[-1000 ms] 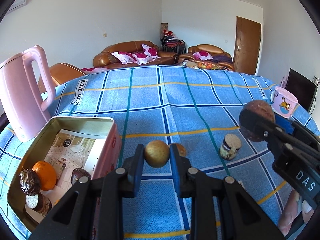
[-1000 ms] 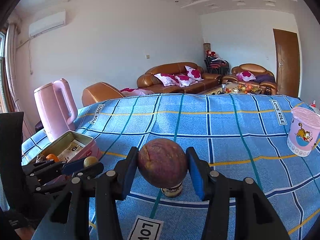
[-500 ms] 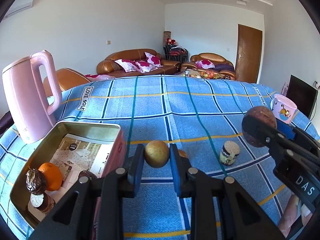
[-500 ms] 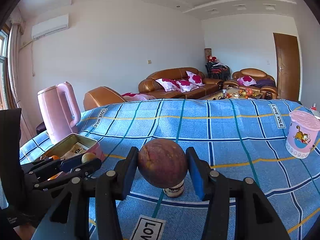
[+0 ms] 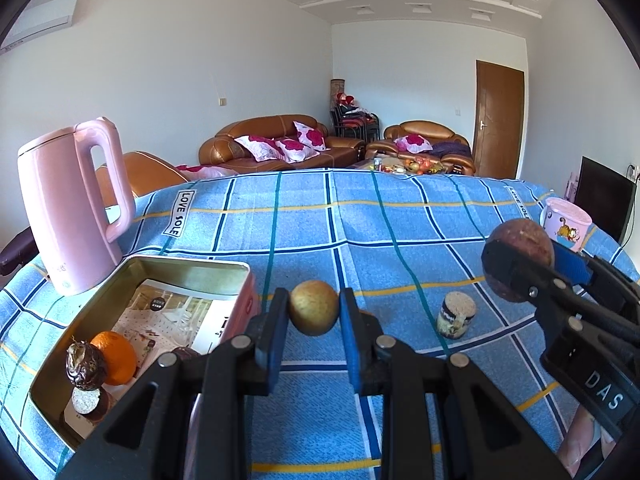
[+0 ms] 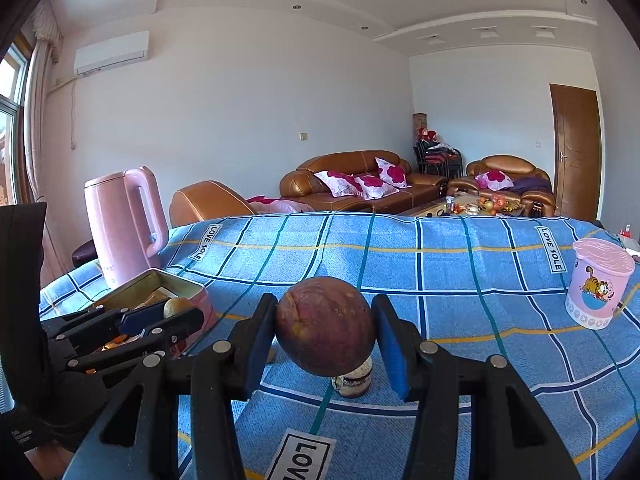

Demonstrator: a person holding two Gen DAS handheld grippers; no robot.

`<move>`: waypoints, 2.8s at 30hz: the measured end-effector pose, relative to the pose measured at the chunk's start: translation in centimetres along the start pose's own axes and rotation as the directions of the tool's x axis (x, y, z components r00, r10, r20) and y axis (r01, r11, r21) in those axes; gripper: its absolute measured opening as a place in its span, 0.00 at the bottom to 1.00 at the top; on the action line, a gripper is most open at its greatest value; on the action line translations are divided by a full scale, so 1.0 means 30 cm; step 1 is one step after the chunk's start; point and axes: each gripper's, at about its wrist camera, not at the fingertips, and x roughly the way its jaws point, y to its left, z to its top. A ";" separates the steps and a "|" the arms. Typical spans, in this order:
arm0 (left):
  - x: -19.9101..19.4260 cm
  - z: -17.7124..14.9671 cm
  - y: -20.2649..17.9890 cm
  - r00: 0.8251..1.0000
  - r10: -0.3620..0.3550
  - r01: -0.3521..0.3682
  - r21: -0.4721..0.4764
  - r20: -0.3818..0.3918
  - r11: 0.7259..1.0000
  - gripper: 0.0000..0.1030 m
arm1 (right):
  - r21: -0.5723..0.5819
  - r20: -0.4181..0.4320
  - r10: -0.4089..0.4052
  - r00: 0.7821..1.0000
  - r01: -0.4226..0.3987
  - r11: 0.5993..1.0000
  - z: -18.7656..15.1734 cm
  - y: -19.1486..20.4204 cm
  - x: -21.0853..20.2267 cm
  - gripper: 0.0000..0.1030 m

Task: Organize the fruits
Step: 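Lift the tan fruit with the left tool while the right tool holds the purple fruit, then carry the tan fruit with the left tool while the right tool carries the purple fruit over the tin box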

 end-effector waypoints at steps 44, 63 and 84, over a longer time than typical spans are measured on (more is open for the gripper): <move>-0.137 -0.040 0.078 0.991 0.073 -0.074 0.001 0.111 0.997 0.26 | -0.096 0.051 0.054 0.997 -0.049 0.994 -0.027 0.124 -0.054 0.49; -0.147 -0.067 0.333 0.978 0.206 -0.204 -0.076 0.025 0.976 0.26 | -0.159 0.012 0.218 0.976 -0.214 0.964 0.011 0.373 0.004 0.49; -0.123 -0.089 0.478 0.976 0.210 -0.215 -0.126 -0.051 0.968 0.26 | -0.190 -0.079 0.295 0.952 -0.305 0.933 0.002 0.541 0.129 0.50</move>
